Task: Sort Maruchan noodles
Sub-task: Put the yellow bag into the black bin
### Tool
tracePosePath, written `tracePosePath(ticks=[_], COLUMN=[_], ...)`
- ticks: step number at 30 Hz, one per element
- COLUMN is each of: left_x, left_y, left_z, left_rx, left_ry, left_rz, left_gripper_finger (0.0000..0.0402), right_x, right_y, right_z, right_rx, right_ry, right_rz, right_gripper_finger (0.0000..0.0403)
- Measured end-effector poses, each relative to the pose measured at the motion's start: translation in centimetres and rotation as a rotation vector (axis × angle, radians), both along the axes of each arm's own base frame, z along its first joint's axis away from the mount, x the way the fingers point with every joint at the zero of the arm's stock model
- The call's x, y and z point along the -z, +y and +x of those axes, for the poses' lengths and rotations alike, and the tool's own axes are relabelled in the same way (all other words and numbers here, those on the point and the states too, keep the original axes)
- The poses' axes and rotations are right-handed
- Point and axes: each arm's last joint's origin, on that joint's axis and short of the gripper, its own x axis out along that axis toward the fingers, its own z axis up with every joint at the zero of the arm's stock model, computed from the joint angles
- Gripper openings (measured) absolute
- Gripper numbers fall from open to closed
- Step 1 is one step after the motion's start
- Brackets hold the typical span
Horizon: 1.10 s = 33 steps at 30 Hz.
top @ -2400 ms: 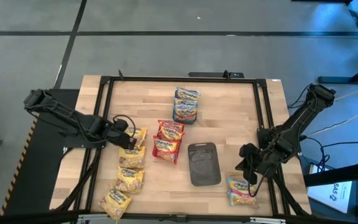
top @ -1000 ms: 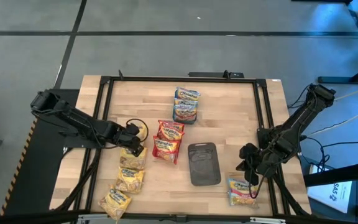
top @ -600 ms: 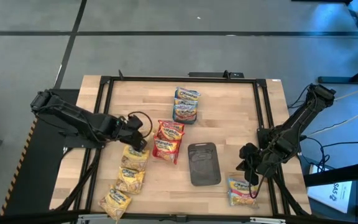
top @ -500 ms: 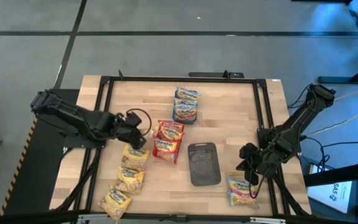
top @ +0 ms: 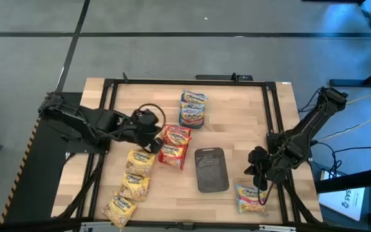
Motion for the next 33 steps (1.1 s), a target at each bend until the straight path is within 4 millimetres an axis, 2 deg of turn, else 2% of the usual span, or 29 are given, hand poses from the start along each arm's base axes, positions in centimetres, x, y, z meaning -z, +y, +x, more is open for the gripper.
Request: tracePosePath(ticks=[2, 4, 9, 14, 18, 24, 28, 33], left_x=[0.1, 0.5, 1.3, 3.6, 7.6, 12.0, 14.4, 15.9], left_y=[-0.2, 0.1, 1.5, 1.0, 0.8, 1.1, 1.4, 2.1], left_z=[0.6, 0.1, -3.6, -5.2, -5.9, -7.0, -7.4, -8.1], left_rx=[0.004, -0.011, -0.225, -0.191, -0.173, -0.224, -0.245, -0.276], left_ry=[0.054, 0.171, 0.452, 0.389, 0.406, 0.456, 0.477, 0.518], left_rz=[0.014, 0.053, 0.064, -0.063, -0.133, -0.258, -0.329, -0.304], left_gripper_finger=[0.0000, 0.0000, 0.0002, 0.0021, 0.0041, 0.0074, 0.0091, 0.0096], right_x=[0.0, 0.0, 0.0, 0.0, -0.1, -0.3, -0.4, -0.5], right_y=[0.0, 0.1, 0.2, 0.2, 0.2, 0.4, 0.6, 0.6], right_z=[0.0, 0.0, 0.0, 0.0, 0.0, 0.2, 0.3, 0.4], right_rx=[-0.003, -0.006, -0.002, 0.005, 0.005, 0.001, 0.005, 0.006], right_ry=[0.004, 0.013, 0.031, 0.020, 0.017, -0.002, -0.018, -0.026], right_rz=[0.005, 0.019, 0.050, 0.046, 0.050, 0.084, 0.101, 0.111], right_gripper_finger=[0.0012, 0.0012, 0.0012, 0.0012, 0.0012, 0.0012, 0.0012, 0.0012])
